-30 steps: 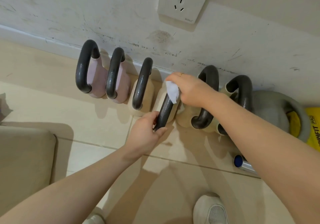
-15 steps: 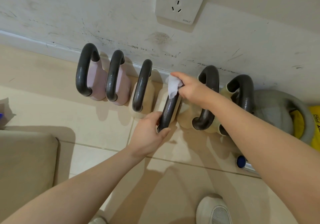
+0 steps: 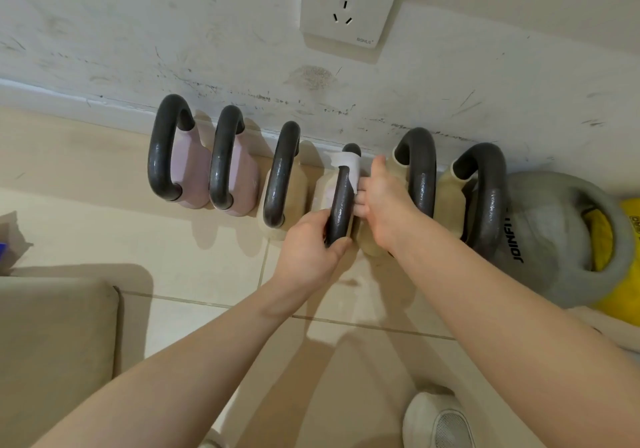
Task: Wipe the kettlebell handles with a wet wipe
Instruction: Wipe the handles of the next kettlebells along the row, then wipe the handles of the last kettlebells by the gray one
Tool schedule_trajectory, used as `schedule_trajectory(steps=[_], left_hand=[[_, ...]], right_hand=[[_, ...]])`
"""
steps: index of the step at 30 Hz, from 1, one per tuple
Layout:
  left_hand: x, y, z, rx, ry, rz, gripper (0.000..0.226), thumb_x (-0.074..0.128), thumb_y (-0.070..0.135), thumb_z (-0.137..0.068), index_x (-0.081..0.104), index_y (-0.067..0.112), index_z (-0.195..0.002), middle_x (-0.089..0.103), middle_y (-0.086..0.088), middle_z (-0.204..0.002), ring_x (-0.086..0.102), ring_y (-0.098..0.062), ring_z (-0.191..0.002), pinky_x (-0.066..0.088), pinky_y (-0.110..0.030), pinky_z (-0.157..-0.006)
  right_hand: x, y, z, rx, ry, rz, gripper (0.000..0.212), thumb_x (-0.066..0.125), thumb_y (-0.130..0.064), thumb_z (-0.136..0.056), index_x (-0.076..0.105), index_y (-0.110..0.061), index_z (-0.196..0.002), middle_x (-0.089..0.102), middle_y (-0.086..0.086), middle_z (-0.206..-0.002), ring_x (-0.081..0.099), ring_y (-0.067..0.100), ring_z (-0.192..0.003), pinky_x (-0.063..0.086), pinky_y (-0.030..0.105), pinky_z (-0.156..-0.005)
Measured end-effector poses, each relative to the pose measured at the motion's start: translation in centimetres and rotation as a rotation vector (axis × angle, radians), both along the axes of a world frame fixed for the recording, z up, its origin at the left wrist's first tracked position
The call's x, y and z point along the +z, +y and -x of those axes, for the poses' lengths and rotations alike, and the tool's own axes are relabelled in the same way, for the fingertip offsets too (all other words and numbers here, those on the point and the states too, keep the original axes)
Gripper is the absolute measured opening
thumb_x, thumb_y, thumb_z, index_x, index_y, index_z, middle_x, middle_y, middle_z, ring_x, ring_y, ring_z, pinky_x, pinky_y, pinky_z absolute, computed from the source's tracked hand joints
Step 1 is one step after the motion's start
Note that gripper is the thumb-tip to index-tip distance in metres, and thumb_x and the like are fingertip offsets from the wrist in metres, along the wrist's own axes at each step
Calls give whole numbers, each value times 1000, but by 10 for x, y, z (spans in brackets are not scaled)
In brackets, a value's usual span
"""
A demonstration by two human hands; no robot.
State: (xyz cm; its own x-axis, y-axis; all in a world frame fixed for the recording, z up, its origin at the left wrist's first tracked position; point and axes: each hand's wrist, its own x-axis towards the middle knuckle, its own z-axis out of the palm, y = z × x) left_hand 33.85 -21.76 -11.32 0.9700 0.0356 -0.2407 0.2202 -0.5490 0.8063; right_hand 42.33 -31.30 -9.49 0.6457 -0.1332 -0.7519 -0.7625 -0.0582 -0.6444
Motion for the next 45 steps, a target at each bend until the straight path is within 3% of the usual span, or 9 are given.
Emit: schedule_trajectory(steps=[4, 12, 18, 22, 25, 29, 35, 41, 45], left_hand=[[1, -3, -1, -8, 8, 2, 22, 64, 20, -80, 61, 8, -98, 63, -9, -92, 58, -24, -86, 46, -34, -78], [0, -1, -17, -5, 29, -14, 14, 62, 20, -81, 54, 9, -79, 59, -8, -81, 50, -17, -68, 34, -23, -57], [-1, -3, -17, 13, 37, 41, 14, 62, 18, -82, 53, 8, -78, 59, -5, -77, 52, -14, -68, 37, -16, -56], [8, 3, -10, 41, 173, 268, 43, 63, 13, -79, 55, 13, -122, 67, 2, -105, 62, -13, -99, 46, -19, -85], [26, 2, -13, 170, -39, 38, 48, 55, 4, -79, 48, 7, -126, 55, -1, -115, 51, -14, -107, 34, -16, -90], [55, -25, -18, -3, -381, -28, 32, 45, 1, -87, 57, 4, -116, 59, -6, -110, 55, -22, -106, 37, -18, -90], [58, -79, -37, -198, 239, -21, 35, 32, 24, -98, 54, 3, -114, 62, -15, -101, 57, -31, -92, 40, -32, -75], [50, -76, -40, 21, 334, 259, 23, 49, 18, -93, 62, 8, -109, 65, -9, -93, 59, -23, -86, 47, -30, -76], [50, -74, -42, 54, 318, 316, 17, 54, 15, -90, 64, 6, -101, 60, -5, -79, 54, -18, -70, 44, -21, -63]], right_hand=[[12, 2, -12, -43, 32, 30, 51, 36, -58, -90, 60, -15, -104, 69, 11, -104, 66, 29, -97, 49, 32, -61], [-7, 11, 24, 182, -146, 113, 45, 40, -47, -93, 58, -11, -114, 64, 13, -105, 61, 29, -98, 48, 39, -89], [-6, -4, 58, 404, -285, 176, 27, 38, -26, -97, 57, -9, -105, 62, 6, -93, 57, 21, -86, 44, 33, -73], [7, -32, 69, 381, -393, 216, 24, 40, -12, -94, 62, -4, -99, 68, 10, -95, 62, 31, -91, 48, 38, -82], [27, -55, 71, 224, -475, 222, 23, 43, -14, -93, 65, -6, -95, 68, 23, -98, 60, 39, -95, 48, 52, -89], [55, -94, 71, -59, -610, 371, 28, 40, -20, -95, 68, -21, -91, 71, -3, -93, 63, 15, -94, 49, 43, -93], [40, -112, 79, -69, -539, 372, 34, 32, -30, -99, 59, -11, -90, 63, 14, -89, 58, 30, -85, 48, 47, -87], [35, -86, 55, -81, -395, -17, 26, 42, -37, -95, 64, -28, -83, 66, -6, -88, 62, 5, -83, 46, 21, -73], [37, -84, 30, -228, -323, -71, 19, 51, -35, -93, 62, -28, -79, 66, -3, -82, 64, 16, -83, 50, 30, -74]])
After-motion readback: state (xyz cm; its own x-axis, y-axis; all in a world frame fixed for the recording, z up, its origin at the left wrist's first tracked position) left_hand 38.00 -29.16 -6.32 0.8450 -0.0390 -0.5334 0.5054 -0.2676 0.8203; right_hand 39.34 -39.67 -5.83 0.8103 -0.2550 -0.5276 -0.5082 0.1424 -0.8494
